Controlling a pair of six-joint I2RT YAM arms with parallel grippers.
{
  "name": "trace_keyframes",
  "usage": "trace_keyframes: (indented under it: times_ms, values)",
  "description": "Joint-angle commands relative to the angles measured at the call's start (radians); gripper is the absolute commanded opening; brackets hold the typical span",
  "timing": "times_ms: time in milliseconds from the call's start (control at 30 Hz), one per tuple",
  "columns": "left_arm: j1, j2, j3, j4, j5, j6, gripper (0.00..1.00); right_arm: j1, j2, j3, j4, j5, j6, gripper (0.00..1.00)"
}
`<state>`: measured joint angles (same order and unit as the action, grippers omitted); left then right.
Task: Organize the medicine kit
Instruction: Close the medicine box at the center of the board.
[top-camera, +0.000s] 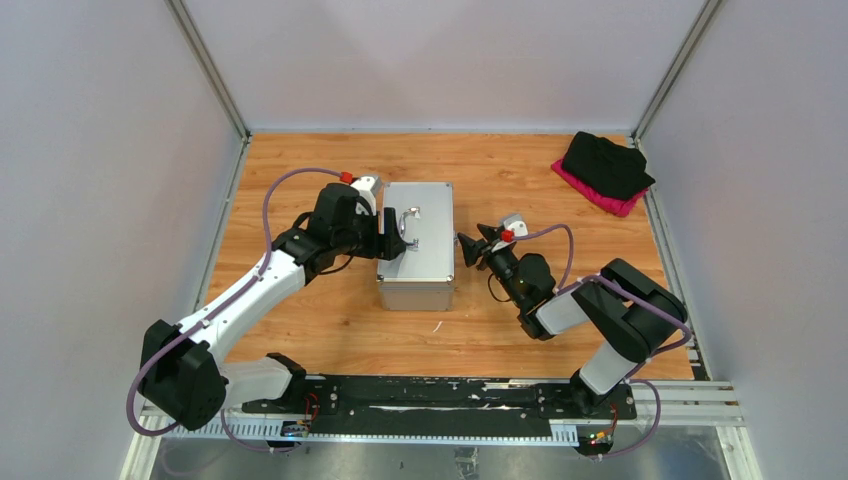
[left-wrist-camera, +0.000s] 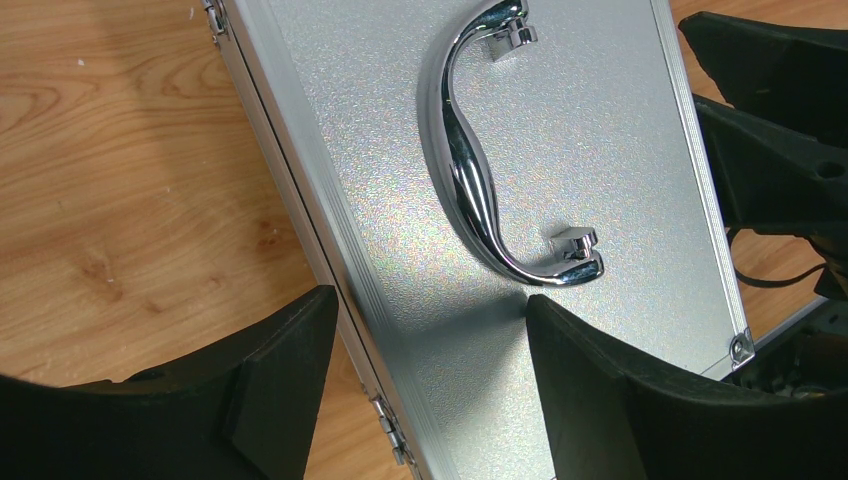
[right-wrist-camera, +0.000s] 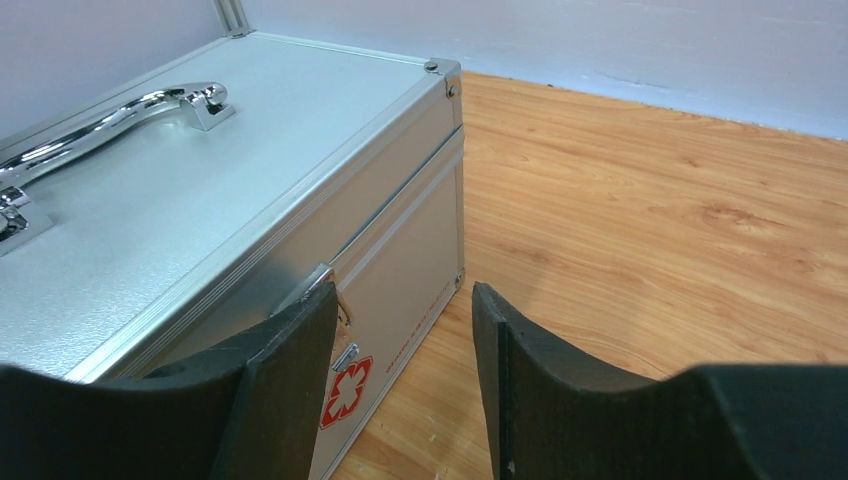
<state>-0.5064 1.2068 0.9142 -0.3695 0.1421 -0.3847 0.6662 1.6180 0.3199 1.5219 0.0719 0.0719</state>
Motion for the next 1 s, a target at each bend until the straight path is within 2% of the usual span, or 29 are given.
trace_keyframes:
  times_ms: [0, 967]
  values:
    - [-0.003, 0.009, -0.014, -0.062, 0.000, 0.027, 0.74, -0.010, -0.019, -0.016, 0.027, -0.024, 0.016, 0.56]
    - [-0.003, 0.016, -0.013, -0.055, 0.005, 0.024, 0.74, 0.000, -0.045, -0.031, 0.027, -0.049, 0.018, 0.53]
